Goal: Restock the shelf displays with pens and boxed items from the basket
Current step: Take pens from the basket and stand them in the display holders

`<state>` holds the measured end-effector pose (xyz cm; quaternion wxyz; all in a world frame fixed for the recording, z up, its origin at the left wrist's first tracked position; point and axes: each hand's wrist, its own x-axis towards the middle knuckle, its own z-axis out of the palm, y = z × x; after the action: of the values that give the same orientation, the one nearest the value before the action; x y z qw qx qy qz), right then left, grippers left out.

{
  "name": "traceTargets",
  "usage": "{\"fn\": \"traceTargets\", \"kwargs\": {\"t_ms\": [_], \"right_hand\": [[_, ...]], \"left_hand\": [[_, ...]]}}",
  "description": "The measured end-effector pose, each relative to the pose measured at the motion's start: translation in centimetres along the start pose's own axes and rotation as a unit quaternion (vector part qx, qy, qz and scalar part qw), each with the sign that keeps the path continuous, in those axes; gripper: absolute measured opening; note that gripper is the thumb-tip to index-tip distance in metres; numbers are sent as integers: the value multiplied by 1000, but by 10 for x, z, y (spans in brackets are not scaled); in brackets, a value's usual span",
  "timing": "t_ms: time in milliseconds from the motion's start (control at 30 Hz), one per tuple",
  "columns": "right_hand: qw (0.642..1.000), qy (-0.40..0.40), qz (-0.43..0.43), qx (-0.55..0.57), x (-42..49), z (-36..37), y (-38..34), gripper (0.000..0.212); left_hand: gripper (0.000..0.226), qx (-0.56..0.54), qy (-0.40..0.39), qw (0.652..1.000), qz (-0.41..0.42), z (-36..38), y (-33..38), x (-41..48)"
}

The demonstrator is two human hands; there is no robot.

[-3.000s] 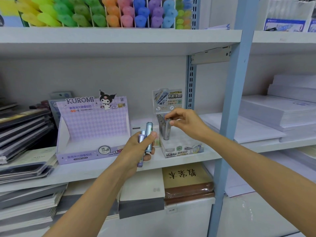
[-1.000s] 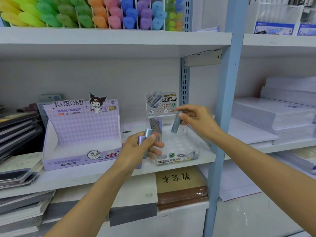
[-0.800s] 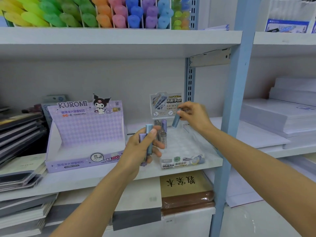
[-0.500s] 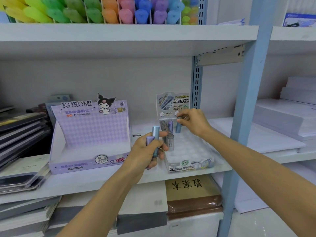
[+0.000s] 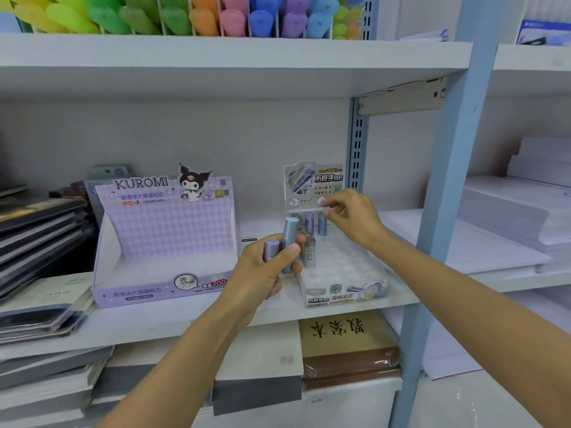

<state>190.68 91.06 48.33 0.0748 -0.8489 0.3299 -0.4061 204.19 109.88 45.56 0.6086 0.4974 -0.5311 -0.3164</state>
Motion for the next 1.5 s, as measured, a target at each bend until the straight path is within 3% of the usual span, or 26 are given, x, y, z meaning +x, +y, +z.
{"fn": "traceTargets", "kwargs": {"t_ms": [100, 167, 233, 300, 400, 500, 633, 867, 933, 1067, 1233, 1333, 1400, 1500], "right_hand": [[982, -4, 2, 187, -12, -18, -16, 14], [938, -71, 9, 339, -23, -30, -29, 17], [894, -148, 11, 423, -35, -36, -39, 28], [878, -193, -1, 438, -45, -38, -46, 33], [881, -178, -17, 439, -52, -40, -51, 25], [846, -117, 30, 519, -54, -45, -48, 19], [810, -163, 67, 559, -64, -45, -45, 20], [826, -209, 57, 520, -77, -41, -55, 17], [847, -215, 44, 483, -77, -45, -56, 12], [889, -127, 33, 438, -69, -55, -63, 23], [928, -117, -14, 353, -65, -54, -71, 17], [918, -55, 9, 394, -59, -56, -65, 17], [914, 7, 37, 405, -51, -57, -53, 22], [933, 62, 72, 347, -36, -53, -30, 25]], "left_hand": [[22, -1, 7, 1000, -12, 2, 2, -1], [21, 6, 13, 1000, -15, 4, 4, -1], [17, 22, 16, 1000, -6, 9, 7, -3], [15, 33, 21, 999, 3, 14, 9, -5], [22, 14, 33, 999, 2, 17, 12, -8], [17, -57, 65, 996, -4, 13, 14, -8], [12, -123, 138, 983, 13, 12, 13, -5], [37, -129, 124, 984, 13, 23, 17, -10], [40, -128, 113, 985, 20, 24, 20, -11], [20, -75, 97, 992, 37, 26, 22, -12], [13, -8, 83, 996, 43, 35, 20, -14], [21, -39, 63, 997, -2, 33, 19, -11], [15, -94, 55, 993, -42, 31, 18, -9], [18, -153, 58, 985, -50, 27, 13, -6]]}}
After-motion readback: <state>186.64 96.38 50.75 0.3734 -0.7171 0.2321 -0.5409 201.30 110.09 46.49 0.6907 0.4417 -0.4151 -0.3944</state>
